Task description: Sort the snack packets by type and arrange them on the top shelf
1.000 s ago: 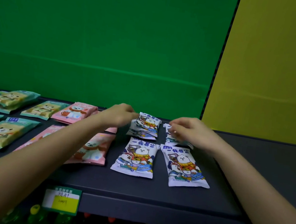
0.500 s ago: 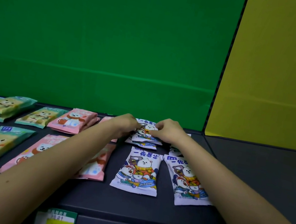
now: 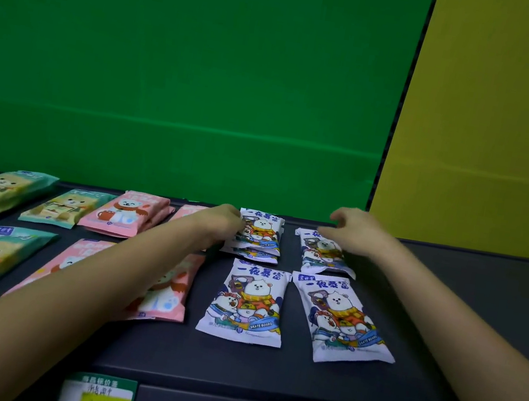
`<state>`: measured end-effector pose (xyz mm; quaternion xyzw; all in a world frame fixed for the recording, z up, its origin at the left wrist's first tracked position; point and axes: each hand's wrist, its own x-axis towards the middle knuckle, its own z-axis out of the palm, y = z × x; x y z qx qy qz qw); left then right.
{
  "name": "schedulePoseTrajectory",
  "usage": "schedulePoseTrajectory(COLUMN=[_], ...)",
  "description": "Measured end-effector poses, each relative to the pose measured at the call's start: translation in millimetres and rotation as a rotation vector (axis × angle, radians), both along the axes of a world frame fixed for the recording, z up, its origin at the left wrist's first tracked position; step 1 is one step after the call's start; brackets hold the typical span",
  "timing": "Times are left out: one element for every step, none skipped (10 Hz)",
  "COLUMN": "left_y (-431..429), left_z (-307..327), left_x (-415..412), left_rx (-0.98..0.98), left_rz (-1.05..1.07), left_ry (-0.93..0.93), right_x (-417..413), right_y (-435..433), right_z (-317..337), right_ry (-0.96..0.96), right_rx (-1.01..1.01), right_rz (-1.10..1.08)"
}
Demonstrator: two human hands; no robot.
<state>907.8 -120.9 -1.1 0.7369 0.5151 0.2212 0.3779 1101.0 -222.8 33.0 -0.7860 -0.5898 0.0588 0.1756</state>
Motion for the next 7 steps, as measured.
schedulePoseTrajectory(left_y=[-2.2, -4.5, -11.0, -15.9, -19.1, -19.8, -27.9], left_z=[-0.9, -1.1, 0.1, -1.9, -2.7, -2.7, 5.9], left_x=[0.6, 4.6, 10.5, 18.0, 20.6, 20.2, 15.4], left_rx=[0.016, 0.007, 0.01, 0.04, 0.047, 0.054, 0.073], left_rz=[0.007, 0.016, 0.014, 0.012, 0.016, 0.02, 0.03], left_ry=[0.002, -0.014, -0.007, 0.03, 0.035, 0.048, 0.039], right_x=[21.7, 22.9, 19.9, 20.1, 20.8, 20.1, 18.1], right_y=[-15.6, -22.4, -23.3, -20.7, -18.6, -17.0, -21.0], right_z=[-14.5, -26.4, -27.9, -29.5, -30.9, -33.4, -29.1], right_ry=[0.092, 0.133, 0.099, 0.077, 0.093, 0.092, 0.086], right_rx=[-0.115, -0.027, 0.0, 0.028, 0.027, 0.039, 0.041], right_rz=[0.012, 0.014, -0.01, -0.026, -0.032, -0.04, -0.044])
